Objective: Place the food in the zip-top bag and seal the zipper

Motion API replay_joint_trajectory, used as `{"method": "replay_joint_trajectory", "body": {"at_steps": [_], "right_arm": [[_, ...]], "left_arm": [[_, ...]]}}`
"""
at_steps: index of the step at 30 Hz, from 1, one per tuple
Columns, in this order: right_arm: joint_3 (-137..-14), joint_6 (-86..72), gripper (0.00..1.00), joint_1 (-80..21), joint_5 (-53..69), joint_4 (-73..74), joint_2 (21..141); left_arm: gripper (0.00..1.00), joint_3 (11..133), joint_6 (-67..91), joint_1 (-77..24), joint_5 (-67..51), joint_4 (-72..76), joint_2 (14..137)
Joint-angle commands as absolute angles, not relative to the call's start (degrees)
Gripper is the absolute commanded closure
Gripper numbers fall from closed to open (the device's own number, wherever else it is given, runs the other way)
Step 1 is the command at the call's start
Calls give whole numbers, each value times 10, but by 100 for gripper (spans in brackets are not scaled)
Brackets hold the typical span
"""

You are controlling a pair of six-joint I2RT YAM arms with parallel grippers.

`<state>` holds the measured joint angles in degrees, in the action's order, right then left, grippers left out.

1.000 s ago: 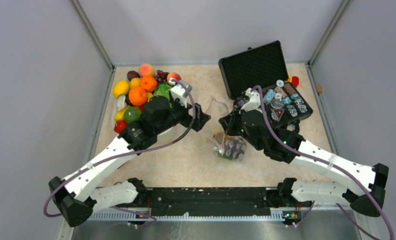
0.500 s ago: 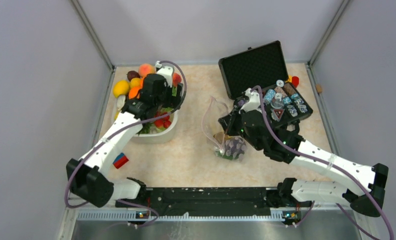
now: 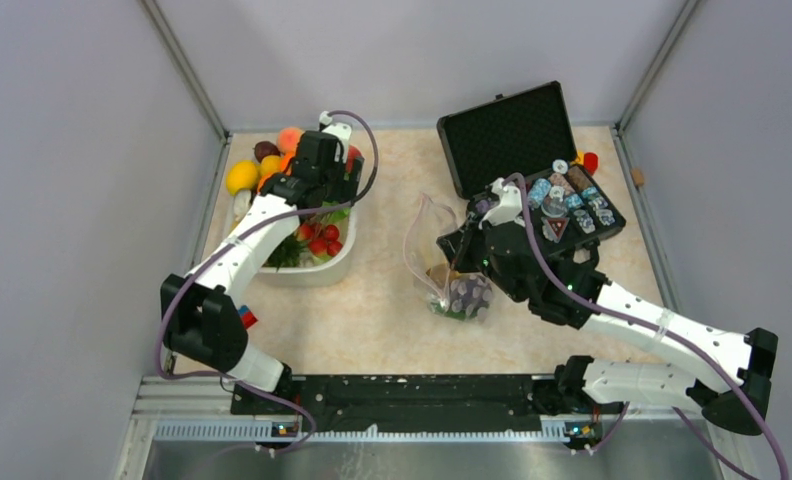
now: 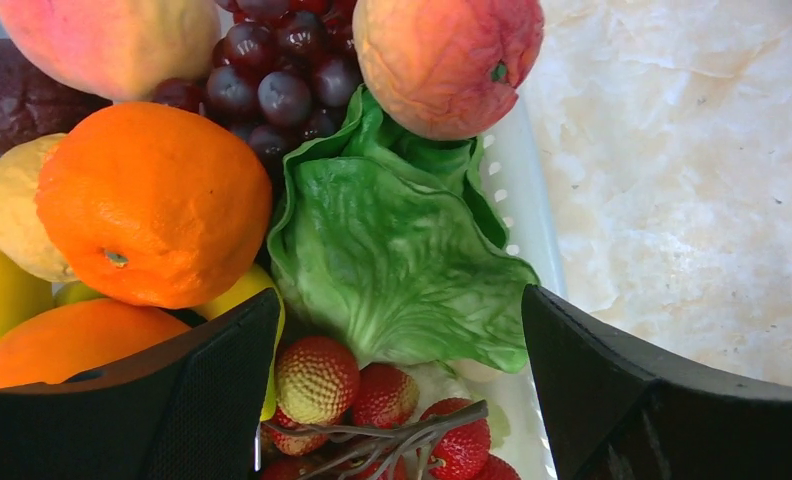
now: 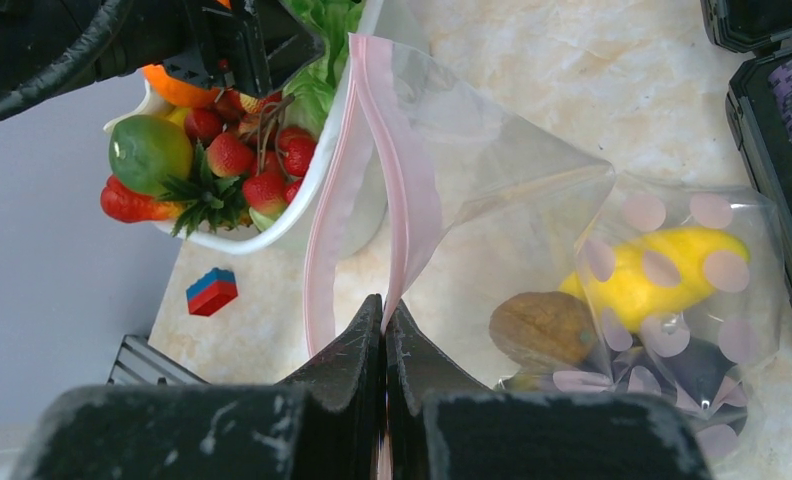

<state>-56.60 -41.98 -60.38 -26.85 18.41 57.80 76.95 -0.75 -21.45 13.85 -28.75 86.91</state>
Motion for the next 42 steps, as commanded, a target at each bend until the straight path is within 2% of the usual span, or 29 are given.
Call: {"method": "replay_joint_trajectory", "body": {"at_steps": [1, 15, 20, 23, 28, 32, 36, 42], "right_arm": [[-559, -410, 100, -612, -269, 152, 562], [-558, -409, 100, -611, -271, 156, 552], [-557, -409, 100, -612, -274, 156, 551], [-558, -407, 100, -611, -272, 156, 552], [-558, -407, 100, -611, -272, 153, 552], [-558, -406, 100, -612, -272, 151, 554], [-555, -409, 100, -611, -271, 146, 555], [-554, -411, 100, -611, -268, 145, 556]], "left_arm": [[10, 778, -8, -210, 149, -284, 872], [9, 794, -8, -208, 142, -306, 961], [14, 797, -2, -207, 134, -326, 980], [28, 803, -1, -207, 135, -337, 990], [64, 810, -4, -207, 121, -341, 983], [84, 818, -7, -207, 105, -352, 964], [99, 819, -11, -207, 64, -357, 930], [100, 816, -12, -207, 50, -371, 875]]}}
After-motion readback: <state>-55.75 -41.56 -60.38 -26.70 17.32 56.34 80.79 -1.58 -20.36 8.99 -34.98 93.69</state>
